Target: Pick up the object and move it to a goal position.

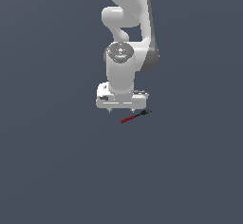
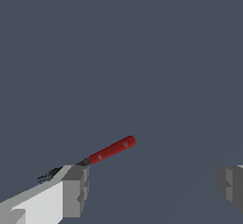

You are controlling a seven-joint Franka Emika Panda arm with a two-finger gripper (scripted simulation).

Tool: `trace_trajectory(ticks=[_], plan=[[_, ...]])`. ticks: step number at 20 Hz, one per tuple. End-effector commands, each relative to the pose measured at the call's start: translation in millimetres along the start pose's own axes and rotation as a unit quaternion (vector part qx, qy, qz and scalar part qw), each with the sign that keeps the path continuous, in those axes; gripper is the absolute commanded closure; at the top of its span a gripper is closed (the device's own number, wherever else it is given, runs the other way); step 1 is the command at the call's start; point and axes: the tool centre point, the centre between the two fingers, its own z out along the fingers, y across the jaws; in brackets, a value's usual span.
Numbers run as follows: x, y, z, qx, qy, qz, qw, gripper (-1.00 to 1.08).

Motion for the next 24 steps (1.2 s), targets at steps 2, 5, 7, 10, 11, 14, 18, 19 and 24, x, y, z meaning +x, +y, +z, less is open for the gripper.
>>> trace_trajectory(ticks=[2,5,7,10,11,14,18,19,24], plan=[[0.0,0.2,-0.2,0.0,0.0,0.0,1.0,-0.92],[0.4,1.3,1.3,-0.001,-0.003,-0.002,1.0,-0.92],[0.9,2.8,2.3,-0.002,-0.006,-0.004,1.0,-0.92],[1.3,4.0,2.5,-0.003,-0.008,-0.008,0.9999,-0.92],[1.3,4.3,2.5,-0.003,-0.008,-0.008,0.9999,-0.92],[1.0,3.3,2.9,-0.002,-0.008,-0.005,1.0,-0.92],[0.1,0.7,5.4,-0.002,-0.007,0.008,0.9999,-0.92],[-0.3,-0.3,6.3,-0.002,-0.007,0.012,0.9999,-0.92],[-2.9,-7.0,12.7,-0.001,-0.006,0.044,0.999,-0.92]])
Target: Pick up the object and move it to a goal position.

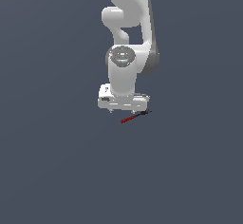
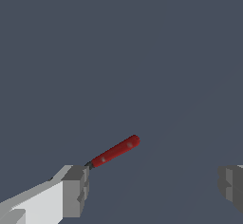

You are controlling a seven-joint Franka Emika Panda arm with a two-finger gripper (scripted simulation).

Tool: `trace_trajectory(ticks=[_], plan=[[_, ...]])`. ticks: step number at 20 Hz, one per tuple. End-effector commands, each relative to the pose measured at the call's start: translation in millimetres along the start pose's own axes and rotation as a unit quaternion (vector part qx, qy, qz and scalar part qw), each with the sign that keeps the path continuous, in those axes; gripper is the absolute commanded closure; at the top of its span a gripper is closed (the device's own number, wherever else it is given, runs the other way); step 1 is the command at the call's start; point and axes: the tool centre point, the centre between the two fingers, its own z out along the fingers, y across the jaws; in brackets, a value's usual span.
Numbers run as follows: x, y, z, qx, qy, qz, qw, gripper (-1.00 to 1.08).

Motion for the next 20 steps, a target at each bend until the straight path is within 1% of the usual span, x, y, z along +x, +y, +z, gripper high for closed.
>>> trace_trajectory(ticks=[1,6,10,15,20], plan=[[-1.8,-3.9,3.8,0.001,0.001,0.019,0.9998,-0.92],[-6.9,-13.5,13.5,0.002,0.002,0.069,0.9976,-0.92],[-12.1,-22.3,22.6,0.004,0.004,0.117,0.9931,-0.92],[-18.9,-32.6,33.7,0.005,0.006,0.177,0.9842,-0.92],[-26.2,-42.2,44.4,0.006,0.008,0.237,0.9715,-0.92]])
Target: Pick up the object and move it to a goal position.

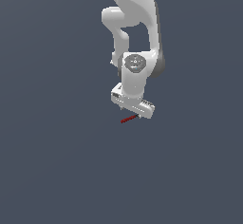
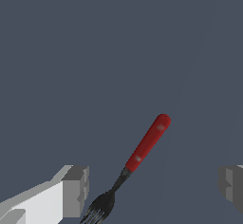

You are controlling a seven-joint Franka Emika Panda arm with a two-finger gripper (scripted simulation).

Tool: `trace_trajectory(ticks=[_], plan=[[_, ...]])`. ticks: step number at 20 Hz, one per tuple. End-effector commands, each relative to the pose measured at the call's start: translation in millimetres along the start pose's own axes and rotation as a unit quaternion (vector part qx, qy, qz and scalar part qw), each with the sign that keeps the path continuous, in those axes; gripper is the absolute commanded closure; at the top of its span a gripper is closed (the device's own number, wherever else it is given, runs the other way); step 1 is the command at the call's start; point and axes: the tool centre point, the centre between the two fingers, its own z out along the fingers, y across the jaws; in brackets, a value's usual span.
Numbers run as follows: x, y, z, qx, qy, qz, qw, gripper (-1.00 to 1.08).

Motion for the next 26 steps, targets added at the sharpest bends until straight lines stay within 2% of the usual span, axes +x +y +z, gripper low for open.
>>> trace_trajectory(ticks=[1,9,18,26], plan=[[-5.4,-2.5,5.3,0.001,0.001,0.031,0.9995,-0.92],[-22.6,-9.1,21.5,0.003,0.006,0.13,0.9916,-0.92],[-40.5,-13.7,37.5,0.005,0.011,0.233,0.9725,-0.92],[-49.8,-15.1,45.5,0.007,0.015,0.287,0.9579,-0.92]])
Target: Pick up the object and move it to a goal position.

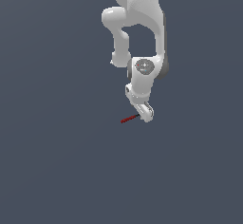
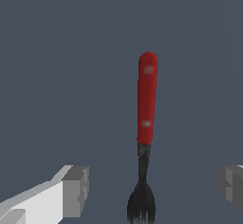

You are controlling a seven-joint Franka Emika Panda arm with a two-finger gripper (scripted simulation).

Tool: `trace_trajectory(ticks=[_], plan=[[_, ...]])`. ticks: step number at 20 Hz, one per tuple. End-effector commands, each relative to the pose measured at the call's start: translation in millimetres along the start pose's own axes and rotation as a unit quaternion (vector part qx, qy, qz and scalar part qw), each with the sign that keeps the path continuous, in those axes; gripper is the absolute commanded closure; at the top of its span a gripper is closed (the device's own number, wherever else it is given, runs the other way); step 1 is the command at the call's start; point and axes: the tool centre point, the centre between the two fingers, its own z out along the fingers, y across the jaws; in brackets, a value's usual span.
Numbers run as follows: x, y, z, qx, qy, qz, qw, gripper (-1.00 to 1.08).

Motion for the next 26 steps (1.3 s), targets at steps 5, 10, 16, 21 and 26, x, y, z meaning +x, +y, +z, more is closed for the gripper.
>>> trace_trajectory(ticks=[5,10,16,21,26], plan=[[-3.3,1.7,3.0,0.001,0.002,0.024,0.9997,-0.92],[-3.5,1.7,4.2,0.001,0.001,0.023,0.9997,-0.92],[-3.5,2.4,21.6,0.001,0.001,0.024,0.9997,-0.92],[-3.6,2.8,44.0,0.001,0.002,0.025,0.9997,-0.92],[-3.5,2.2,53.1,0.001,0.002,0.025,0.9997,-0.92]])
